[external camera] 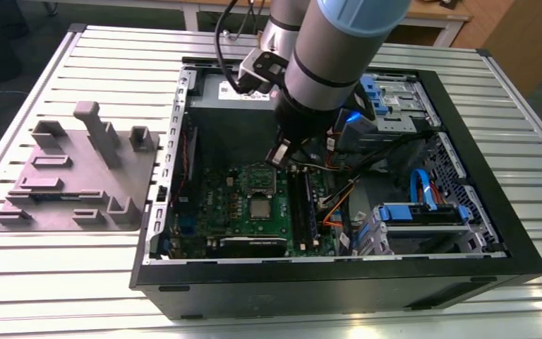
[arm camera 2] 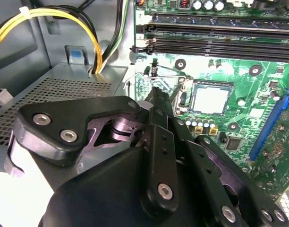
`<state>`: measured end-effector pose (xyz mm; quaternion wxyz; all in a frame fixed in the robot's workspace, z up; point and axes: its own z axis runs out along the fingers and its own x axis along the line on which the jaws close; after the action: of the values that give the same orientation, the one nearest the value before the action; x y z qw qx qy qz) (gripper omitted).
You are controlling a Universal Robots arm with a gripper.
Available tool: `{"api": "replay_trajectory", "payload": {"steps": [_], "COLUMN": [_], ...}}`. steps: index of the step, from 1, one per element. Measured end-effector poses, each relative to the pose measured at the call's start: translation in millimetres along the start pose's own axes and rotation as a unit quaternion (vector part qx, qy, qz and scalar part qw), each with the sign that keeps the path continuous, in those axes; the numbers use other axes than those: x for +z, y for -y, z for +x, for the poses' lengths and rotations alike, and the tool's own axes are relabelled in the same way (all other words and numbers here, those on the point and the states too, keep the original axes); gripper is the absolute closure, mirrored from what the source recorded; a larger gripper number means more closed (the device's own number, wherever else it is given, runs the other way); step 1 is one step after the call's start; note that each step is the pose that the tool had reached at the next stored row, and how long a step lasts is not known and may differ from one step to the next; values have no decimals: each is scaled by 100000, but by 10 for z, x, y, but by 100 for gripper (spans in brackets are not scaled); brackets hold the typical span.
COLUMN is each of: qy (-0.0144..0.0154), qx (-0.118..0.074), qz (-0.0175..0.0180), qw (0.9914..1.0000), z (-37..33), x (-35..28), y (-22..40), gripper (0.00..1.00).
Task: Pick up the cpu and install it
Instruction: 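Close the cpu cover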
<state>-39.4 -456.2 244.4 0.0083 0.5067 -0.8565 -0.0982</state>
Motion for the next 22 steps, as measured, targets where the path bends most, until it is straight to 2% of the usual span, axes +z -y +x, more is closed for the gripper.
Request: {"api": "replay_trajectory", "payload": {"steps": [12, 22], "qy": [0, 0], "qx": [-2, -2], "qz": [0, 0], "qw": [100000, 100000], "z": [13, 61], "x": [-3, -11], "y": [7, 33], "gripper": [90, 90]}}
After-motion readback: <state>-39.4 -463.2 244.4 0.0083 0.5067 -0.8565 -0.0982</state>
